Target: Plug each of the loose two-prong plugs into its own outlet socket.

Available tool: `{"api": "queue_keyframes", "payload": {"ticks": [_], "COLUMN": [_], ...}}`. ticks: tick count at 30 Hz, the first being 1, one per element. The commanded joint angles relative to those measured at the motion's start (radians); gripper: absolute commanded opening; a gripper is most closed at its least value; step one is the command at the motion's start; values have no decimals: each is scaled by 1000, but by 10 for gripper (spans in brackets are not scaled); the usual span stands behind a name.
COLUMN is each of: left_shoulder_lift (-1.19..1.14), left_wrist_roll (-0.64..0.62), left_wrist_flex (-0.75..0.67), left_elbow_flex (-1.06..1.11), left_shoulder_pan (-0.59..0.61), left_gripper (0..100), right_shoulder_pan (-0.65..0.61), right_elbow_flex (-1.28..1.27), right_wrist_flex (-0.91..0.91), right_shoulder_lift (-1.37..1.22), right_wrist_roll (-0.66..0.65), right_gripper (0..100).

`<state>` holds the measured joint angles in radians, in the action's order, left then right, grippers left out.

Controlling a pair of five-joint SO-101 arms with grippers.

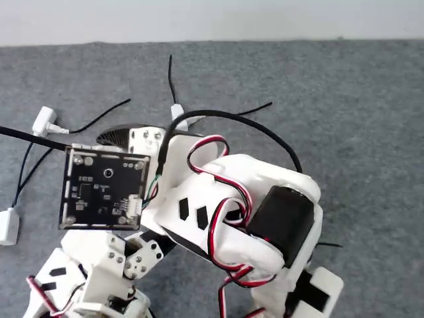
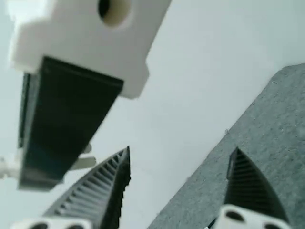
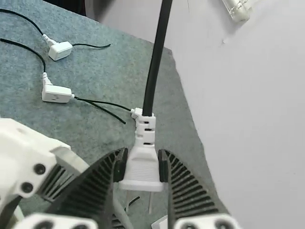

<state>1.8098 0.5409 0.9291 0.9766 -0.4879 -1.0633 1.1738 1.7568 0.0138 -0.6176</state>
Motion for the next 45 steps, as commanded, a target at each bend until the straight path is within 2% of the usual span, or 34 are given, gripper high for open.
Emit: {"api": "queue_keyframes", "payload": {"ticks": [1,5,10,19,32,41,45], "left_shoulder_lift": [15,15,15,15,17,15,15], "left_wrist_roll": [35,51,51,75,57,103,104], "left_wrist_flex": [-28,-21,-3,3,115,32,-17], "left_elbow_flex": [7,7,7,1,-104,-45,-1], "left_shoulder_pan": [3,0,-72,-71,-78,-84,-3], "left_gripper": [318,318,316,316,316,316,316], "right_shoulder_pan": [2,1,-1,2,-22,25,33], "right_elbow_flex": [-58,-106,-141,-153,-153,-153,-155], "right_wrist_flex": [41,41,39,39,31,41,42], "right_shoulder_lift": [81,124,131,137,128,140,166], "right_wrist_roll": [21,23,25,71,72,97,98], "right_gripper": [9,9,9,9,9,9,9]}}
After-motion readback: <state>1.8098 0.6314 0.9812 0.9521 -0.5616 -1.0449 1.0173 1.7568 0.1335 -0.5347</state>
